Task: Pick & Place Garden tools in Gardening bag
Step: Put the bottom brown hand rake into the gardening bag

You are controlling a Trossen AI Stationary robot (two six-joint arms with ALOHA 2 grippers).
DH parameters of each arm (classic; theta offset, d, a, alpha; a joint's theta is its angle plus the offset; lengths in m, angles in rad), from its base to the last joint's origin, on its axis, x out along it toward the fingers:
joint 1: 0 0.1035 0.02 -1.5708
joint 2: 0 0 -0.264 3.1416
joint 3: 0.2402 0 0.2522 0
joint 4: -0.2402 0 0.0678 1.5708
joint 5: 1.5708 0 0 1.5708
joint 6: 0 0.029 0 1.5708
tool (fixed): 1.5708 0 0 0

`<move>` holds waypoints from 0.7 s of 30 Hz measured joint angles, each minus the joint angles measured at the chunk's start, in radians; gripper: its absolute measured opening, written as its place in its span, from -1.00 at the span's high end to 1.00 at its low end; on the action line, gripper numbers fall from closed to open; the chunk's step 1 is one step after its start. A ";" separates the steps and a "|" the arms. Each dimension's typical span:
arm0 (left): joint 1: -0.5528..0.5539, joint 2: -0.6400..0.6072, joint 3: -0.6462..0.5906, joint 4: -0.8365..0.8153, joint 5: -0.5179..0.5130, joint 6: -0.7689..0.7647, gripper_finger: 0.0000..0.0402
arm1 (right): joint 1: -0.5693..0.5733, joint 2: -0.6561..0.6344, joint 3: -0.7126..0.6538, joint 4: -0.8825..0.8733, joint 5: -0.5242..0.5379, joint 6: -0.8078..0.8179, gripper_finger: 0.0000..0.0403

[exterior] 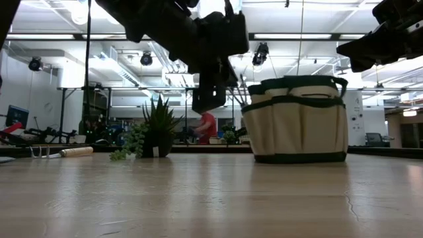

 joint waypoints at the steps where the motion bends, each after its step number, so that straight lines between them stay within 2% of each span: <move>1: -0.003 0.000 0.002 0.000 0.009 -0.002 0.69 | 0.000 0.000 0.000 0.000 0.000 0.000 0.96; 4: -0.014 0.000 0.004 -0.001 0.006 -0.005 0.52 | 0.000 0.000 0.000 0.000 0.000 0.001 0.96; 13: -0.052 -0.061 0.005 0.008 -0.090 -0.011 0.00 | 0.000 -0.001 0.000 0.000 0.000 0.001 0.96; 19: -0.072 -0.147 -0.003 -0.041 -0.280 -0.019 -0.15 | 0.000 -0.001 0.000 0.001 0.000 -0.001 0.96; 21: -0.078 -0.176 -0.007 -0.091 -0.292 -0.054 -0.15 | 0.000 -0.001 0.000 0.000 0.000 0.001 0.96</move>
